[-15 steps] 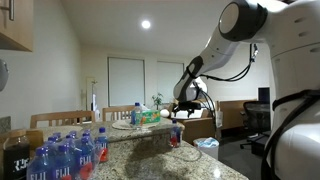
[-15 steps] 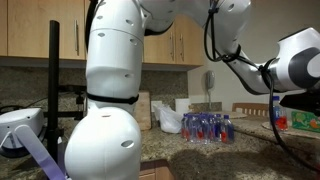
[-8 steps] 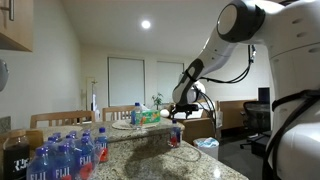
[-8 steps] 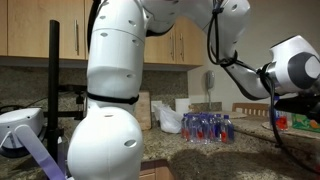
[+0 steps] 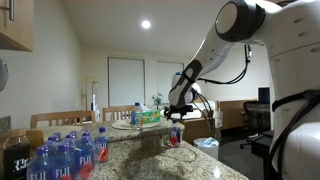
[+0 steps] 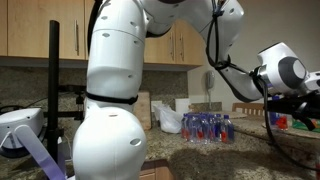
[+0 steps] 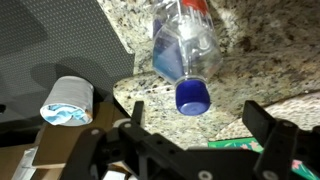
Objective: Put three bottles of water a step above
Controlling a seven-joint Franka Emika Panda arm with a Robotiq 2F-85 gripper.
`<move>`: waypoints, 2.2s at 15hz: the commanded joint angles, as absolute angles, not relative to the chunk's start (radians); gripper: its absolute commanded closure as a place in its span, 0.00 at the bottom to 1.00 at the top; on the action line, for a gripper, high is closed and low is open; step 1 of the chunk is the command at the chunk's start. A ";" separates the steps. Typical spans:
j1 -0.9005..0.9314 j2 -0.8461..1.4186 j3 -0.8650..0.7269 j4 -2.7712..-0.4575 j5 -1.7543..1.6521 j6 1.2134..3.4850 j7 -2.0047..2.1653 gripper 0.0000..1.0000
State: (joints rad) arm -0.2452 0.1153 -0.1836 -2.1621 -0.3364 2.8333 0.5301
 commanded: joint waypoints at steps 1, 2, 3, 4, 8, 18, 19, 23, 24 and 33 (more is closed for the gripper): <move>-0.258 0.106 -0.196 -2.165 -0.338 2.797 0.505 0.00; -0.260 0.108 -0.199 -2.163 -0.334 2.792 0.498 0.00; -0.261 0.112 -0.198 -2.161 -0.322 2.788 0.482 0.00; -0.261 0.118 -0.196 -2.158 -0.310 2.788 0.464 0.00; -0.218 0.127 -0.226 -2.150 -0.268 2.774 0.397 0.00; -0.209 0.141 -0.231 -2.145 -0.204 2.824 0.321 0.66; -0.207 0.142 -0.230 -2.144 -0.202 2.829 0.317 0.74; -0.201 0.146 -0.228 -2.141 -0.200 2.829 0.300 0.91; -0.201 0.145 -0.229 -2.141 -0.203 2.826 0.299 0.91; -0.190 0.042 -0.235 -2.200 -0.254 2.779 0.238 0.91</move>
